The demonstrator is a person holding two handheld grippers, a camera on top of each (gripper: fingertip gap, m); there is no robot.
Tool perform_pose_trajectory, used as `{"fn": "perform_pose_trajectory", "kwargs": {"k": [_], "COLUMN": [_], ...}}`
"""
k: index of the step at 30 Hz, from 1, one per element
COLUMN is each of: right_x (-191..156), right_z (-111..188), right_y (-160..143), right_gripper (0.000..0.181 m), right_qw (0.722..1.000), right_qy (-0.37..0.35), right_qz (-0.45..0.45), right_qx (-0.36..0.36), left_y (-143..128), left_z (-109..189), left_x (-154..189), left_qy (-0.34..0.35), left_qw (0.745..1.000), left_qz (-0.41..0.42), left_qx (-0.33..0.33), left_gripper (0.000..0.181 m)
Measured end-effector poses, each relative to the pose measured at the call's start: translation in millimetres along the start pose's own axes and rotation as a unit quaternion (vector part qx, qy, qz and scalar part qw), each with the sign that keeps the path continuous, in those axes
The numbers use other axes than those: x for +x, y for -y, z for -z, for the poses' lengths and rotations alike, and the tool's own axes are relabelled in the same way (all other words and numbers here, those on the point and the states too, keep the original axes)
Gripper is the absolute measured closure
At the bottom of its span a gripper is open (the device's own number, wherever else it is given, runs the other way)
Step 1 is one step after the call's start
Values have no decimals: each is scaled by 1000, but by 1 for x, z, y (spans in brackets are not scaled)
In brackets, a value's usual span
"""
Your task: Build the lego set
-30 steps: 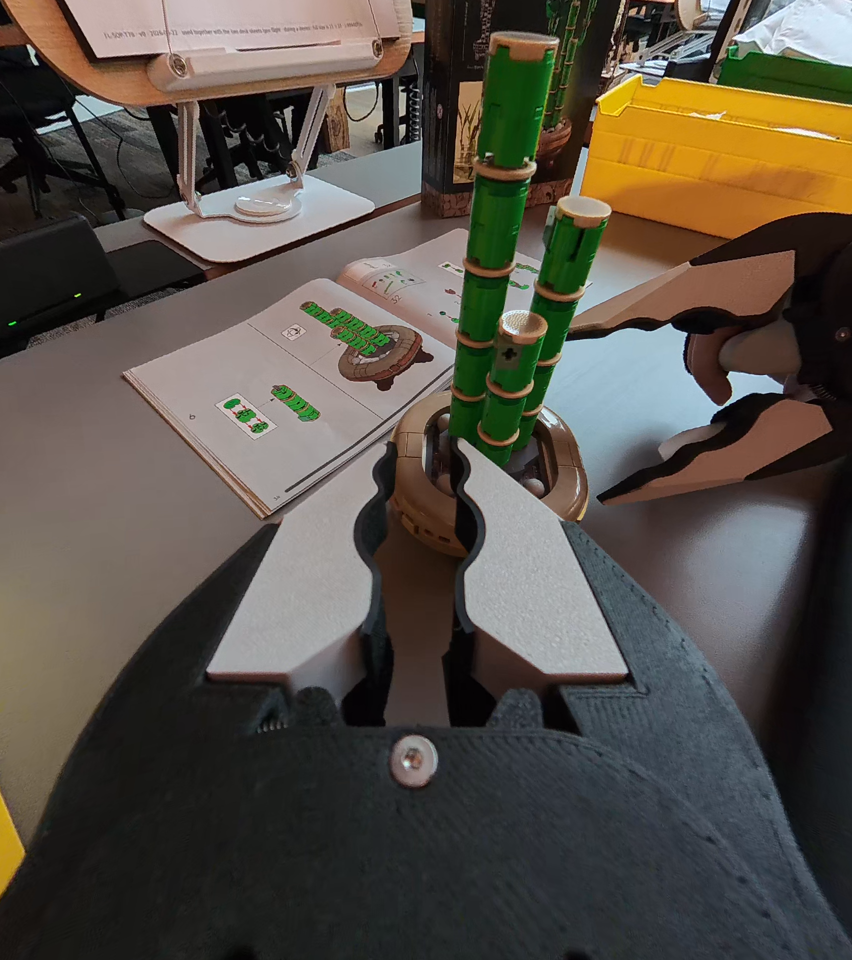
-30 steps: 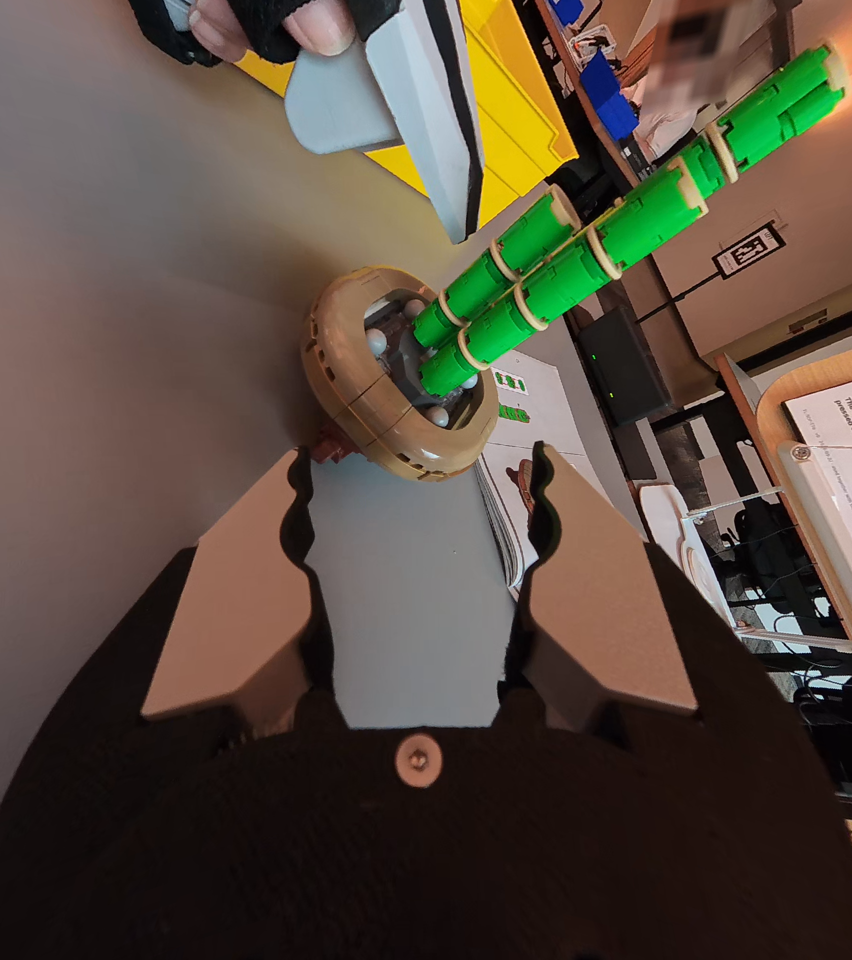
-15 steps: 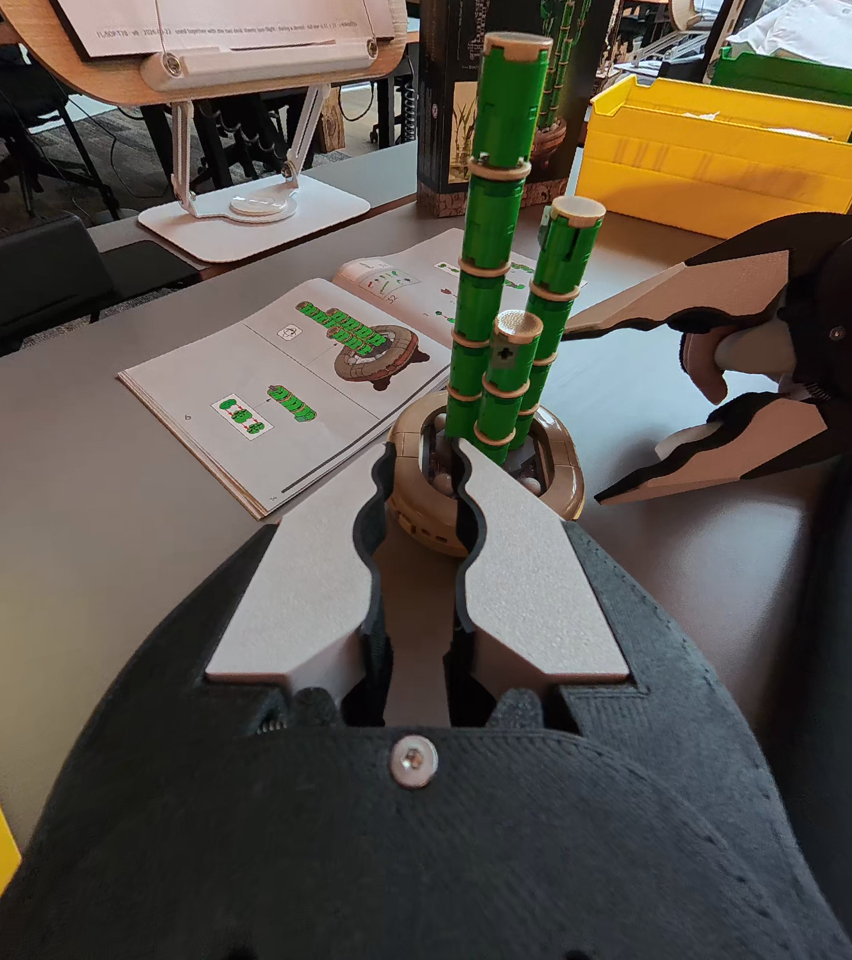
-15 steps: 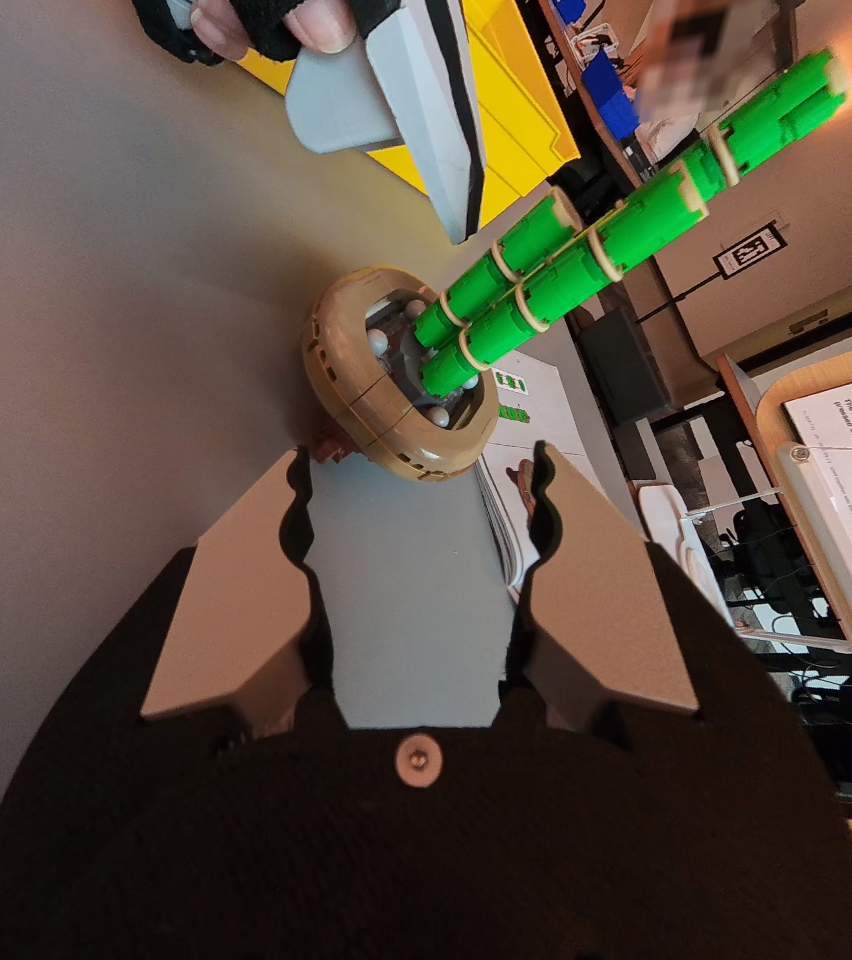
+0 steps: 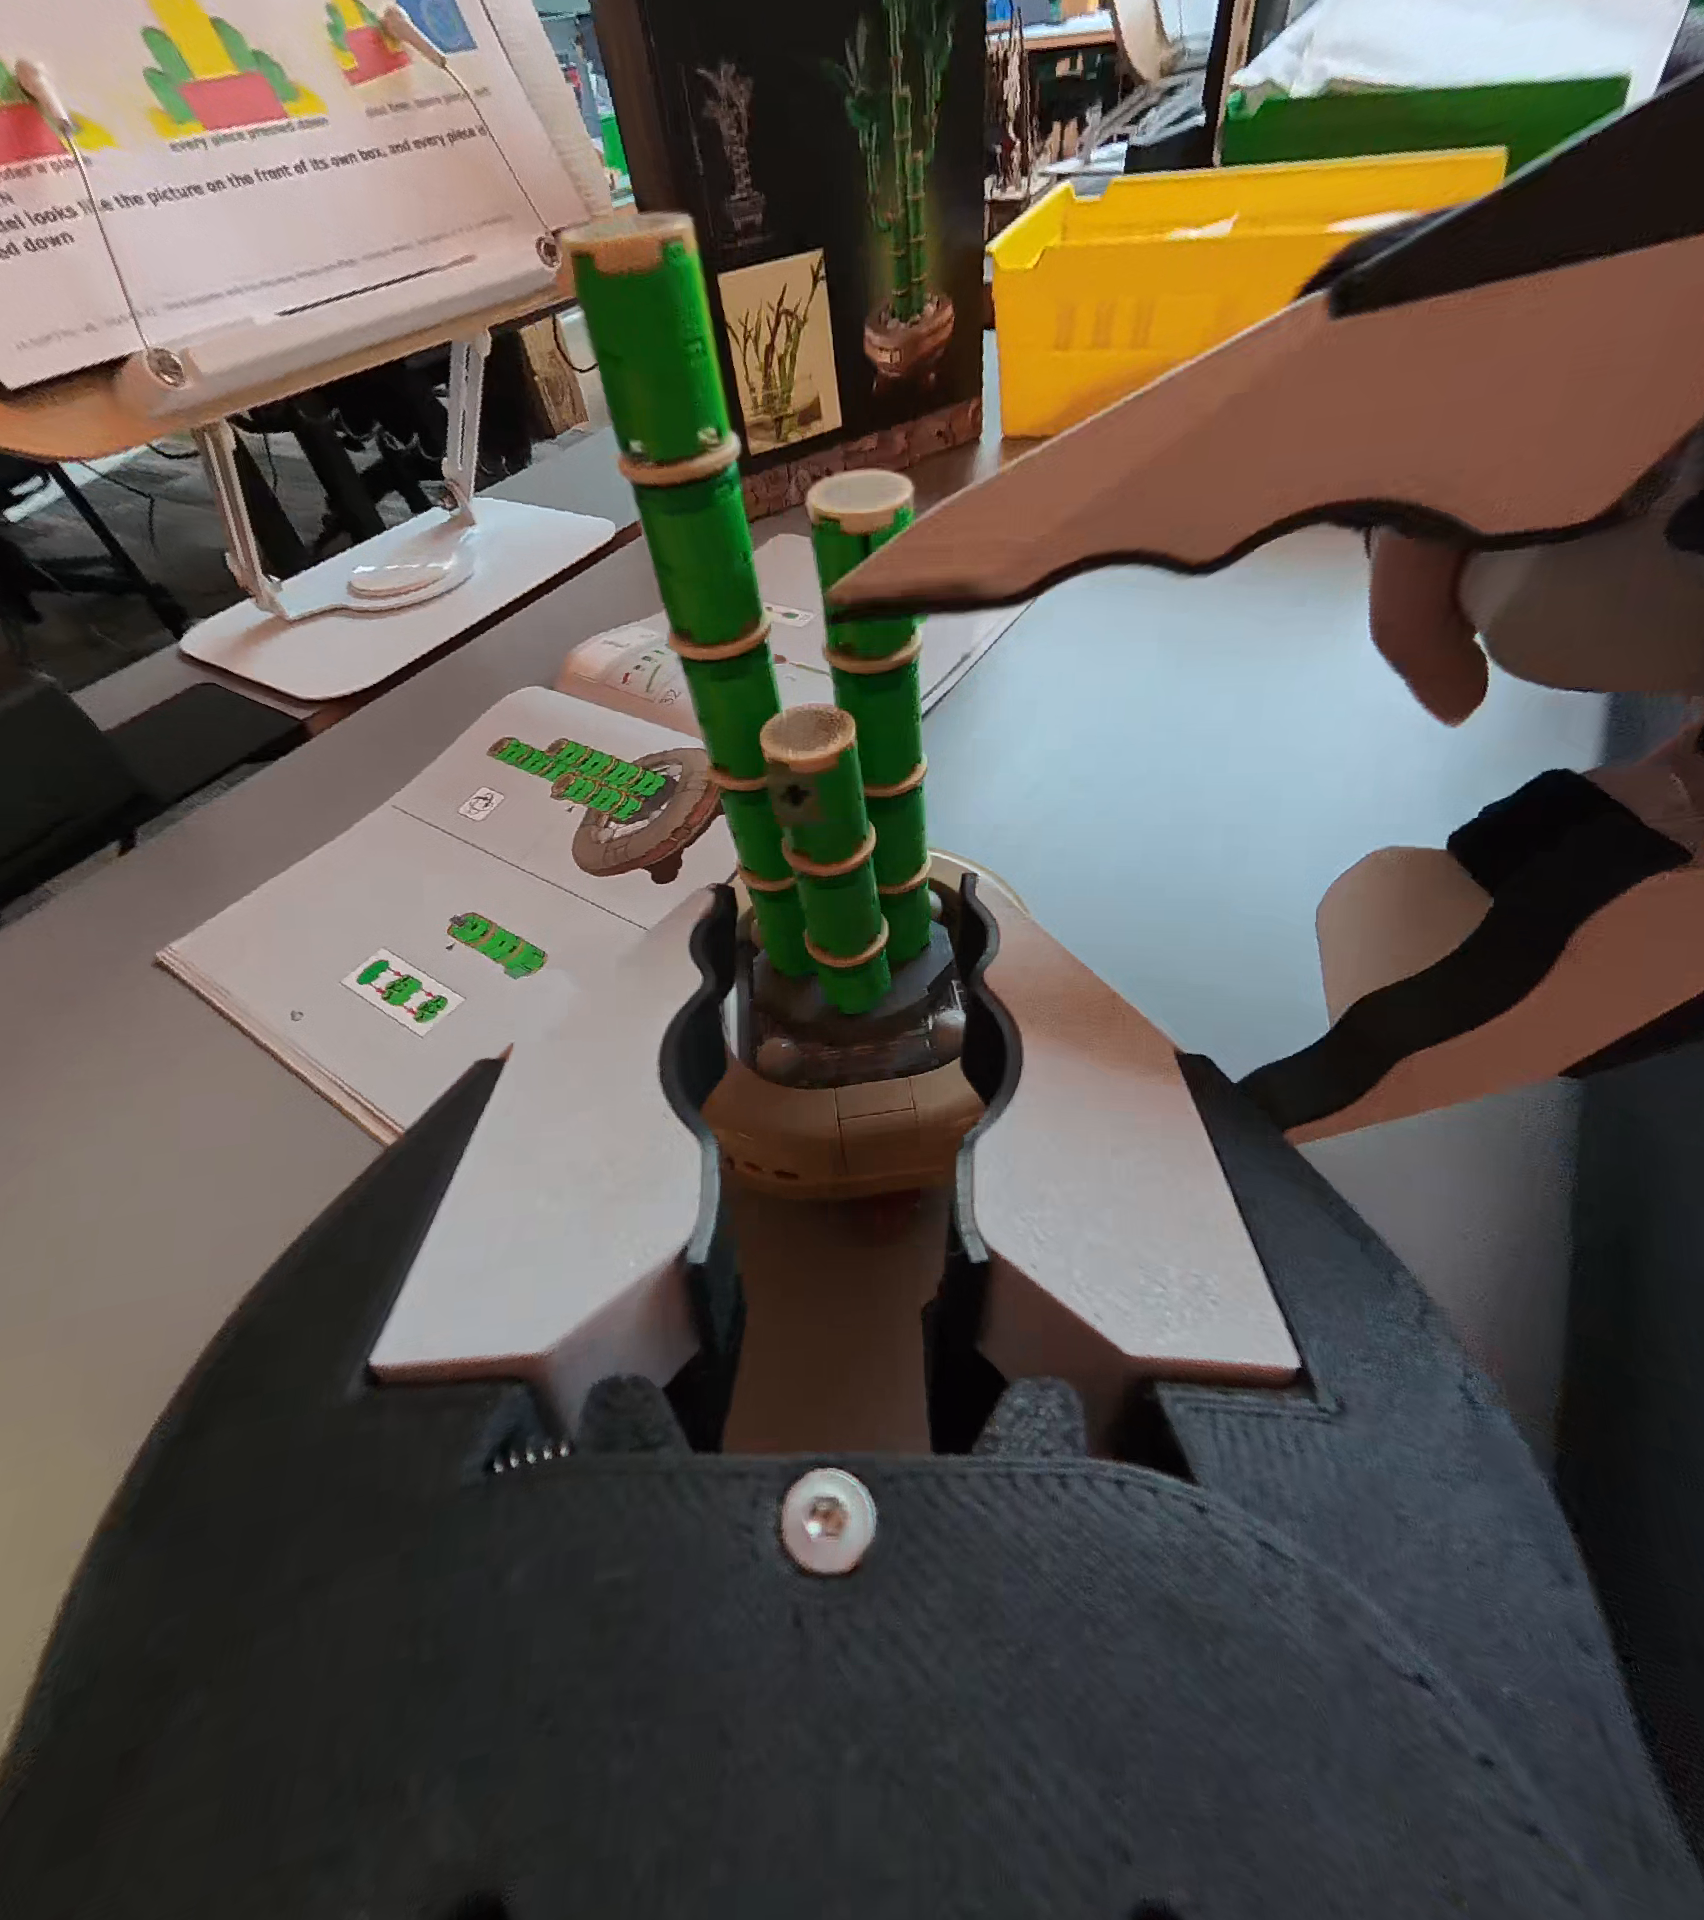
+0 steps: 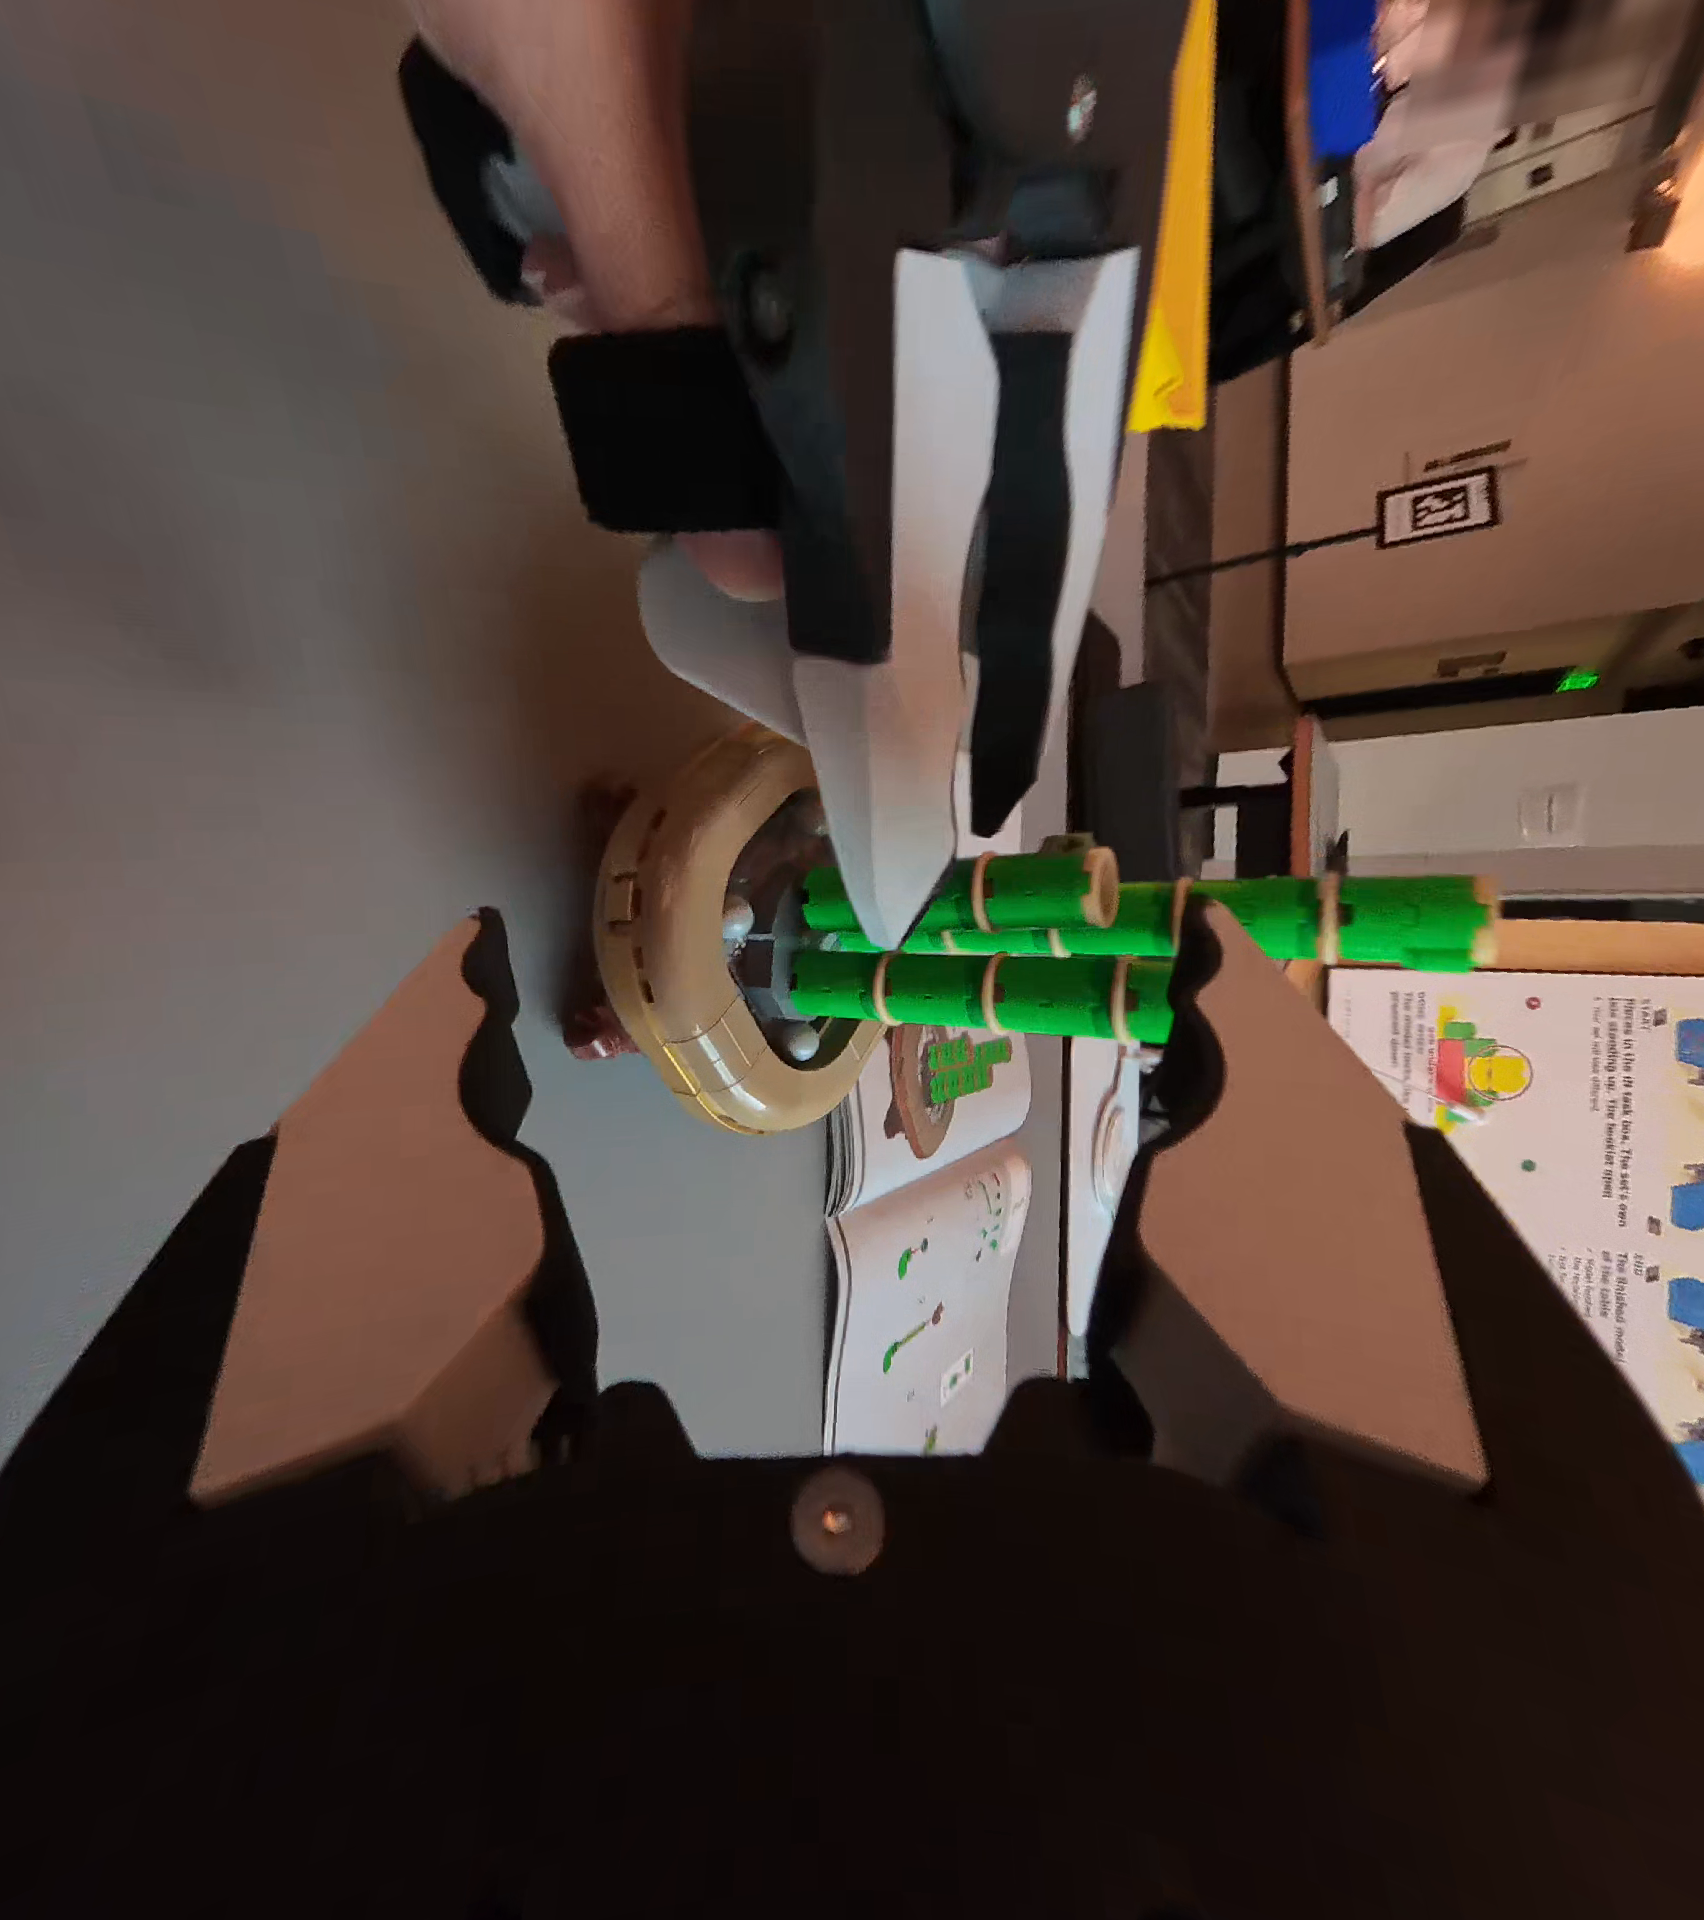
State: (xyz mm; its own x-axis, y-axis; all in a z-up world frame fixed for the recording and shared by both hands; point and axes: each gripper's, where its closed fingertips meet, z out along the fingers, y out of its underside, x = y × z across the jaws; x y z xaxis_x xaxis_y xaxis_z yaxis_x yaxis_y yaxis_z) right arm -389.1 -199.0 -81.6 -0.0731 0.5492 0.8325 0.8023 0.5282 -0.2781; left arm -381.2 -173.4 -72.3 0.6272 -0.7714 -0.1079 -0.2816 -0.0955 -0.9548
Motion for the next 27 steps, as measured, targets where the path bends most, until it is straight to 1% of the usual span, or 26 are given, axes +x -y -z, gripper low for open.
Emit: {"fn": "perform_pose_trajectory", "kwargs": {"k": [5,9,13,14,19,22,27], "right_x": [-4,-7,-7,-7,-10,-11,-11], "right_z": [-10,-16,-18,-18,-21,-22,-22], "right_y": [-6,-9,-13,-13,-14,-14,-14], "right_gripper": [54,54,55,54,48,47,47], "right_qw": [998,998,997,997,997,997,997], "right_qy": [6,15,18,18,13,10,7], "right_qz": [36,38,39,39,44,41,41], "right_qx": [-43,-53,-59,-59,-60,-59,-58], "left_y": [-5,-4,1,1,-3,-5,-5], "left_z": [-7,-8,-5,-5,-9,-11,-11], "left_x": [0,1,-2,-3,-3,-2,-1], "left_qy": [4,-4,-10,-12,-20,-22,-35], "left_qw": [999,1000,1000,1000,1000,1000,999], "left_qz": [-35,-24,-7,-5,-5,-13,6], "left_qx": [-16,-11,6,6,-3,-11,-9], "left_gripper": [147,151,165,166,161,166,167]}}
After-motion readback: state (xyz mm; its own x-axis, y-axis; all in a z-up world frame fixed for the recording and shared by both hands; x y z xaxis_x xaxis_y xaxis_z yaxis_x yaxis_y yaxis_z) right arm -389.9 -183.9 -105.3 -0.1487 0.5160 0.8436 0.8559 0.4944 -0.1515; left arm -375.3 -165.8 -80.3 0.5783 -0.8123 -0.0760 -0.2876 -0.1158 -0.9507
